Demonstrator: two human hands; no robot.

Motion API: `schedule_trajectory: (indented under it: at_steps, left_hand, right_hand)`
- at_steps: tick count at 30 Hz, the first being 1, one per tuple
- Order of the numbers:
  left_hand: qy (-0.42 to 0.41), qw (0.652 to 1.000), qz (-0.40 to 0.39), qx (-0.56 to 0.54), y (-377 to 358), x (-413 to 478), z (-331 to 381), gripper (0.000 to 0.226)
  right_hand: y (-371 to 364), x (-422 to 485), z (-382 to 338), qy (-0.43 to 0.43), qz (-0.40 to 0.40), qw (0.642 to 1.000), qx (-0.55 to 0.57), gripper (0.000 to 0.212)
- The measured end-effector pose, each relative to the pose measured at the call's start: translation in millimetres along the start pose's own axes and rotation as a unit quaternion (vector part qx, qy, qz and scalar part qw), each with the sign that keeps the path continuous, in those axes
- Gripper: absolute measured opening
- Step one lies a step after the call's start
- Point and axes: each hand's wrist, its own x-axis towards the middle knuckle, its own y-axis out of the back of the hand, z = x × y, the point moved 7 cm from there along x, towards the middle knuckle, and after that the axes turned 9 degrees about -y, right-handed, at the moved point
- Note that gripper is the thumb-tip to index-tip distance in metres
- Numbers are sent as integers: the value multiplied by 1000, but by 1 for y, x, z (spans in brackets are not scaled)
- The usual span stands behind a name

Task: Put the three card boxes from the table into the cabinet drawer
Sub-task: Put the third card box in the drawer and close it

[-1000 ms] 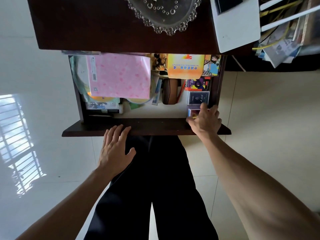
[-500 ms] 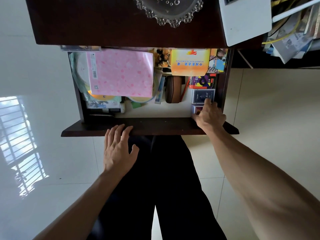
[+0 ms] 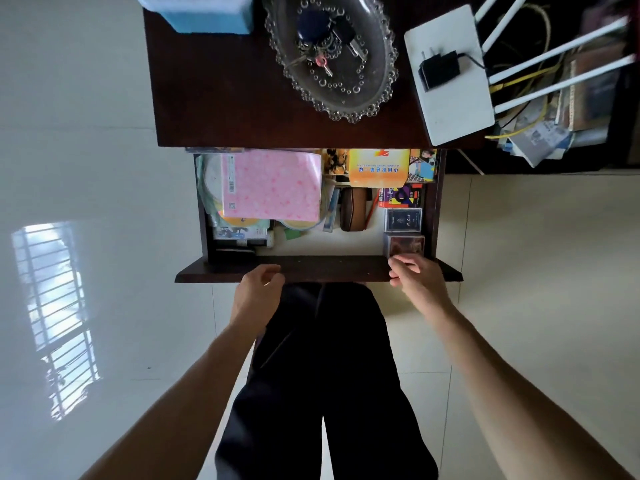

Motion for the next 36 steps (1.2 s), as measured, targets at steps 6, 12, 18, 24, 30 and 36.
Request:
schedule_trajectory:
  at_steps: [6, 12, 18, 24, 30, 36]
  left_hand:
    - [179, 959, 5, -218, 0, -18, -25, 17]
    - [270, 890, 61, -362, -3, -3, -51, 21]
    - [284, 867, 120, -391, -2, 13, -63, 21]
    - [277, 872, 153, -372, 0, 16, -68, 21]
    - [287, 872, 153, -365, 2, 17, -67, 21]
    - [291, 871, 149, -366, 2, 17, -65, 18]
  right_hand:
    - [-10, -33, 43, -180, -10, 978, 102, 46]
    - [-44, -21, 49, -325, -51, 914, 239, 48]
    - [-46, -5, 49, -327, 0, 910, 255, 37]
    - [-43, 0, 56, -312, 4, 909, 276, 35]
    - [-41, 1, 58, -312, 26, 908, 278, 34]
    - [-39, 3, 58, -305, 38, 919, 248, 40]
